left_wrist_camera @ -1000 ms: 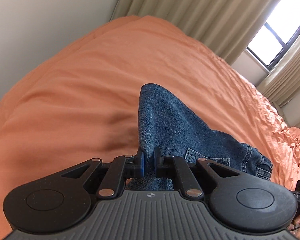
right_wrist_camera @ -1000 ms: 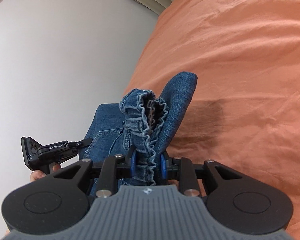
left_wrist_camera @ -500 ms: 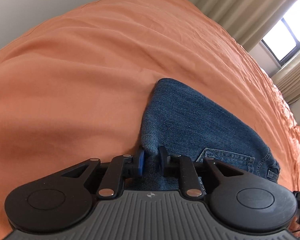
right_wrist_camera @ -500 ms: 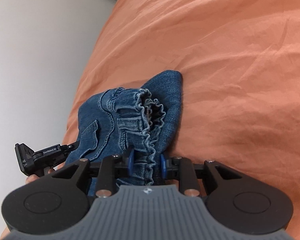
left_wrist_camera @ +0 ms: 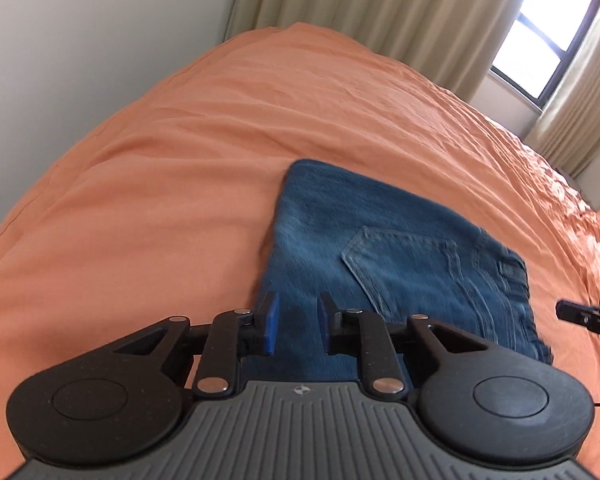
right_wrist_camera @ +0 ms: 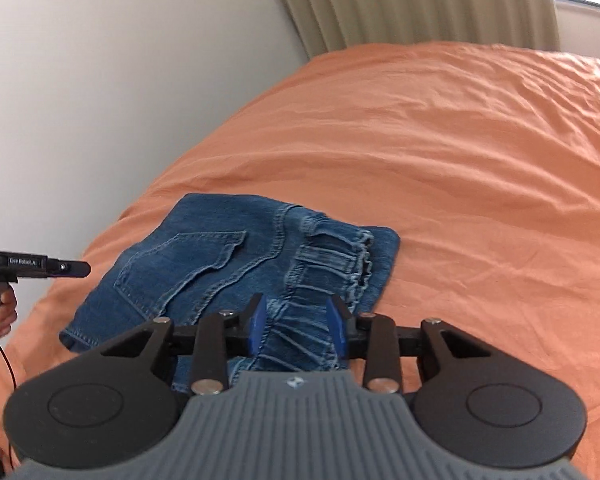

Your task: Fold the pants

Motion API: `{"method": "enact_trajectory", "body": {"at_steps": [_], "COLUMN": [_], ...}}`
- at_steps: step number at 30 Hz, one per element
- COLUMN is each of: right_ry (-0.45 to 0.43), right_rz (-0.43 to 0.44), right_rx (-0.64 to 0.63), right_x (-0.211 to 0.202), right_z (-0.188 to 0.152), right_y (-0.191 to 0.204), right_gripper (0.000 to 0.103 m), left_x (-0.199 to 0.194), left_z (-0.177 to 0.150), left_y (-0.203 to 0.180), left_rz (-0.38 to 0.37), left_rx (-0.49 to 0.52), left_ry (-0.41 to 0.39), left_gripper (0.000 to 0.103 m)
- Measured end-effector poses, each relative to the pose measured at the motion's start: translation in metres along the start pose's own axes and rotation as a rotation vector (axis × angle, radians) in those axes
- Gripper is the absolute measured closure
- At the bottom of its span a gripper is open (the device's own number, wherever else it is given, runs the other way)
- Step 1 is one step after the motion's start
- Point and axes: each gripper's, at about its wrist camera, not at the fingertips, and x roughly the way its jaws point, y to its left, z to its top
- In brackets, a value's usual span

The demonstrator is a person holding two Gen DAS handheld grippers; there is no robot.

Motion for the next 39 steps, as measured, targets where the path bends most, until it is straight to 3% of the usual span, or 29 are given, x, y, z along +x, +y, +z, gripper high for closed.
{"method": "enact_trajectory", "body": {"at_steps": [3, 9, 14, 18, 27, 32, 35, 37, 39], "right_ry": [0.032, 0.110, 0.147, 0.182, 0.016, -0.091, -0.148, -0.183, -0.222], "right_rz": [-0.030, -0.103, -0.130, -0.143, -0.096, -0.083, -0.078, -0.079, -0.077], "right_rx": [-0.048, -0.018, 0.012, 0.005, -0.077, -0.114, -0.117, -0.124, -0.132], "right_x": [0.016, 0.054, 0.068, 0.064, -0.036, -0.105, -0.145, -0.171, -0.198], "right_z": [-0.013, -0.045, -0.040, -0.023, 0.011, 0.017, 0.013, 0.009, 0.001], "right_y": [0.018, 0.009, 0.006, 0.013, 0.048, 0.072, 0.085, 0.092, 0.100], "right_gripper": [0.074, 0.080, 0.080, 0.080, 0.062, 0.040, 0.033, 0.027, 0.022], "left_x": [0.007, 0.034, 0.044, 0.029, -0.077, -0.146, -0.184, -0.206, -0.228], "left_z": [-0.021, -0.047, -0.042, -0.034, -0.035, -0.032, -0.037, -0.044, -0.053], "left_y": [-0.004, 0.008, 0.006, -0.004, -0.056, -0.098, -0.126, -0.145, -0.163], "left_rz": [0.042, 0.093, 0.124, 0.154, 0.206, 0.217, 0.236, 0.253, 0.260], "left_rx": [0.036, 0.023, 0.020, 0.020, 0.091, 0.140, 0.189, 0.224, 0.253], "left_ry": [0.037, 0.091, 0.115, 0.106, -0.100, -0.225, -0.318, -0.383, -0.448], "left_gripper": [0.085, 0.085, 0.085, 0.085, 0.068, 0.058, 0.042, 0.025, 0.016]}}
